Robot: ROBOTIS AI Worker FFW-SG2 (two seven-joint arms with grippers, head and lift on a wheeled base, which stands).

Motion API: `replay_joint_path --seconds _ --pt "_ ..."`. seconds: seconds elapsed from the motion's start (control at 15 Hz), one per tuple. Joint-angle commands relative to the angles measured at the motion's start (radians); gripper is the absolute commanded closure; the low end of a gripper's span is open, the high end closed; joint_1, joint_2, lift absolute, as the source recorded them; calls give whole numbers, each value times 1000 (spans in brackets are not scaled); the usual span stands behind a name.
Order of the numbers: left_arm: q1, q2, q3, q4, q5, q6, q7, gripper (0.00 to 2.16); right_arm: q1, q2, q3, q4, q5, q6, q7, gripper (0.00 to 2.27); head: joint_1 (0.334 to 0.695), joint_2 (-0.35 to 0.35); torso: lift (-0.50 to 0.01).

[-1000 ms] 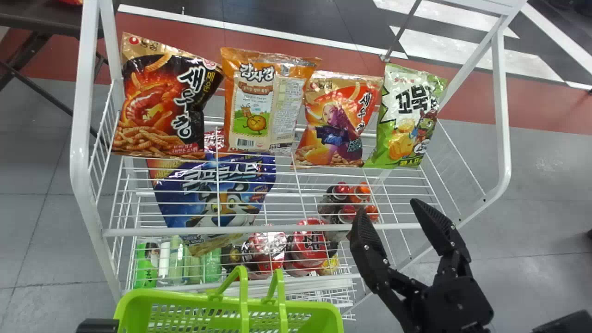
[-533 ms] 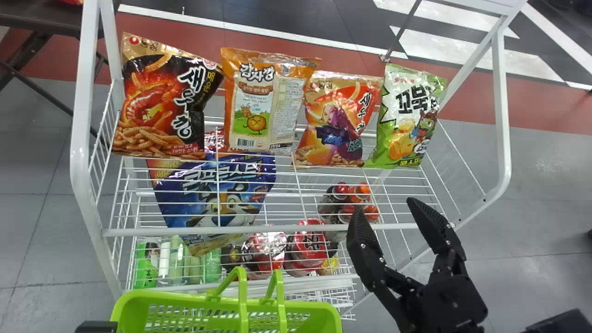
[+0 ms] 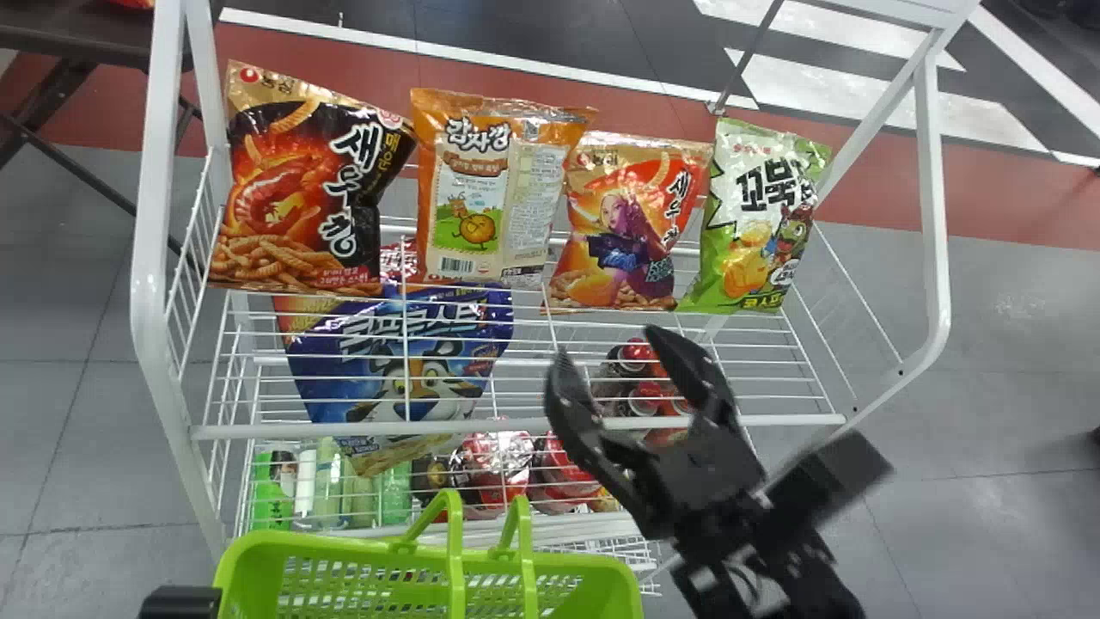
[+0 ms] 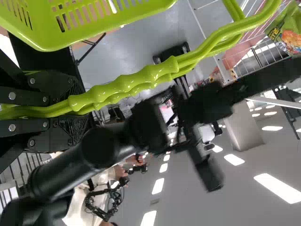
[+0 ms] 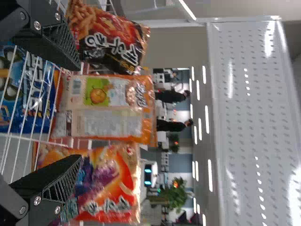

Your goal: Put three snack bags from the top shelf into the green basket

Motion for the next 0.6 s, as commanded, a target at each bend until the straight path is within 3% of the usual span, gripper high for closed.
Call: replay_joint_path --seconds 0.0,0.2,0.47,0.53 --pt "-10 1 -13 -2 -12 9 4 1683 -156 32 58 55 8 130 28 174 695 -350 -45" --pt "-21 -2 -40 0 -30 15 15 1683 -321 61 123 118 -1 314 56 174 695 -350 -45" --pt "-26 -4 -46 1 -41 37 19 1683 -531 129 209 241 2 455 83 174 695 -350 -45" --pt "-26 -4 -46 1 -41 40 19 1683 -576 144 228 282 1 458 85 174 695 -295 -45"
